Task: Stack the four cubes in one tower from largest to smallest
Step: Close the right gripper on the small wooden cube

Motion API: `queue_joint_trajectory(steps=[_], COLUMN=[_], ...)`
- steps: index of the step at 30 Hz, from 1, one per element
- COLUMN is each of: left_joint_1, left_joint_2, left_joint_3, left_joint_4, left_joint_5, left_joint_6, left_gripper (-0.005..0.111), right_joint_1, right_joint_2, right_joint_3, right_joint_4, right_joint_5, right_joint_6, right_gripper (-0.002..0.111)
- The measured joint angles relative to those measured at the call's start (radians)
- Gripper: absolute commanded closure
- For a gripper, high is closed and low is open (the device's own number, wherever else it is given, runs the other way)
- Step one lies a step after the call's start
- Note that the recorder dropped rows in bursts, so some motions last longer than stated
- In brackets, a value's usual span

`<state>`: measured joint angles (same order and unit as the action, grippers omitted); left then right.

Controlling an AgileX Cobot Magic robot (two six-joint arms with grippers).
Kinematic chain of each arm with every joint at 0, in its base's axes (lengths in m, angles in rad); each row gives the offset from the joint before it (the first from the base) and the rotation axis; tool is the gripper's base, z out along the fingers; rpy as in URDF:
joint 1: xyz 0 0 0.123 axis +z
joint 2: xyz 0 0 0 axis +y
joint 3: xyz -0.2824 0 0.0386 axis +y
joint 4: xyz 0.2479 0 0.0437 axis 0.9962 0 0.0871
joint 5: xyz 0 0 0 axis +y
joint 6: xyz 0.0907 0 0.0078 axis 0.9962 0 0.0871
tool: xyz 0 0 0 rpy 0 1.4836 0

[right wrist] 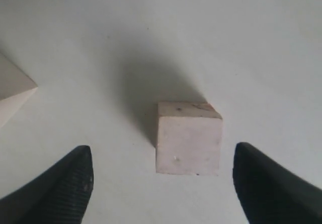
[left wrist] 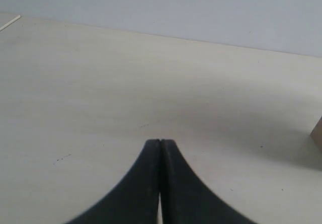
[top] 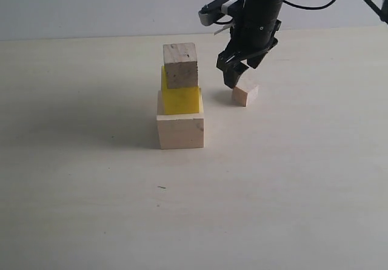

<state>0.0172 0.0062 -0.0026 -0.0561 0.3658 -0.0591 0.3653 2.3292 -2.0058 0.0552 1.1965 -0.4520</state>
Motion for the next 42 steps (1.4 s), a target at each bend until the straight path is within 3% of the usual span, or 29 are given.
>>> queue_joint_trajectory(steps=[13,42], left_joint_1=[0.0,0.0], left_joint_2=[0.0,0.0], left_joint_3=[0.0,0.0], left_joint_4=[0.0,0.0], left_joint_5=[0.0,0.0], left_joint_6=[0.0,0.0], left_gripper=[0.107,0.107], right_joint_1=[-0.062,-0.062], right_joint_2=[0.03,0.114], right_joint_3=[0.0,0.0], right_joint_4=[0.06,0.086], right_joint_5=[-0.02,-0.073], right_joint_6=[0.002,-0.008], right_gripper=[0.036,0.04])
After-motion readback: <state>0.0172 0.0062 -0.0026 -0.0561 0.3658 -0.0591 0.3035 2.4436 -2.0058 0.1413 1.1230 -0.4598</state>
